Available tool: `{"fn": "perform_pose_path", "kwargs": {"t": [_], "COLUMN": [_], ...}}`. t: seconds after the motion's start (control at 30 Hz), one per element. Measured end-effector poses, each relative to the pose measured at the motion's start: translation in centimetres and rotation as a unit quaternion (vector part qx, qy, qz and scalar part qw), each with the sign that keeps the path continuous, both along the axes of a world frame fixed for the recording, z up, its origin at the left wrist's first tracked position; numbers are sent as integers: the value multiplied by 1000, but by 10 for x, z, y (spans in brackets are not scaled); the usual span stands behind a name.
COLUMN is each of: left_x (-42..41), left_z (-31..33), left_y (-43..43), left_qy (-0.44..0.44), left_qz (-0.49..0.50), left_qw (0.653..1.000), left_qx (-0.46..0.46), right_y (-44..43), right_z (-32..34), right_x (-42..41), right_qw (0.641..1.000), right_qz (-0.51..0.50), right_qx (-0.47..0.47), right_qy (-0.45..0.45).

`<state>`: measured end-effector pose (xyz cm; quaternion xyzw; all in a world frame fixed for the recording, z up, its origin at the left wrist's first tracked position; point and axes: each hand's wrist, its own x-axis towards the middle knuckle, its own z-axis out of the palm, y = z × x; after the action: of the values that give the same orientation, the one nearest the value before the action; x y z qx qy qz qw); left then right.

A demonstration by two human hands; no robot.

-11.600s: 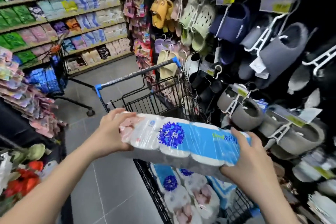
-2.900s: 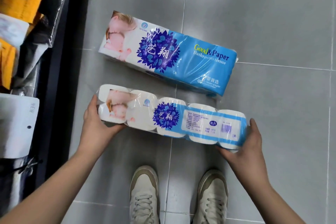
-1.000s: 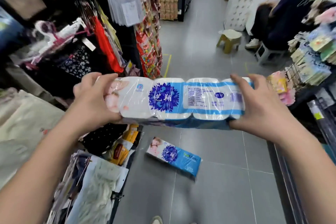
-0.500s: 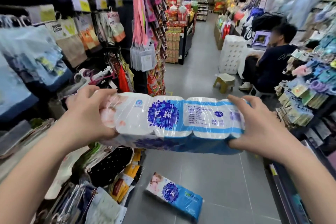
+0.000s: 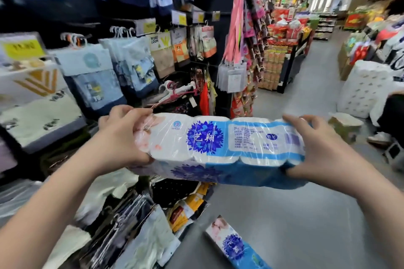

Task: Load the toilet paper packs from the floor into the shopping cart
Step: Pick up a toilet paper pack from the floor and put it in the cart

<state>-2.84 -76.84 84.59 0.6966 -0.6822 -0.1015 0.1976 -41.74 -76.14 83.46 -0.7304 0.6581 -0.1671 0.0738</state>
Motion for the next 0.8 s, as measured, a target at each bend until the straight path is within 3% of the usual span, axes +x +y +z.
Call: {"fn": "perform_pose_path", "kwargs": {"t": [0.43,0.8], "left_x": [-14,-39], "left_z": [-31,-30], "left_y": [185,442], "left_qy": [9,28], "left_qz": [266,515], "left_qw": [964,857], "left_qx": [19,15], "right_y": [-15,98], "right_z": [-27,-17], "right_x": [31,163], "right_qw": [962,848], "right_qz": [271,528], "right_qx": [10,17], "right_qy": [28,49]}}
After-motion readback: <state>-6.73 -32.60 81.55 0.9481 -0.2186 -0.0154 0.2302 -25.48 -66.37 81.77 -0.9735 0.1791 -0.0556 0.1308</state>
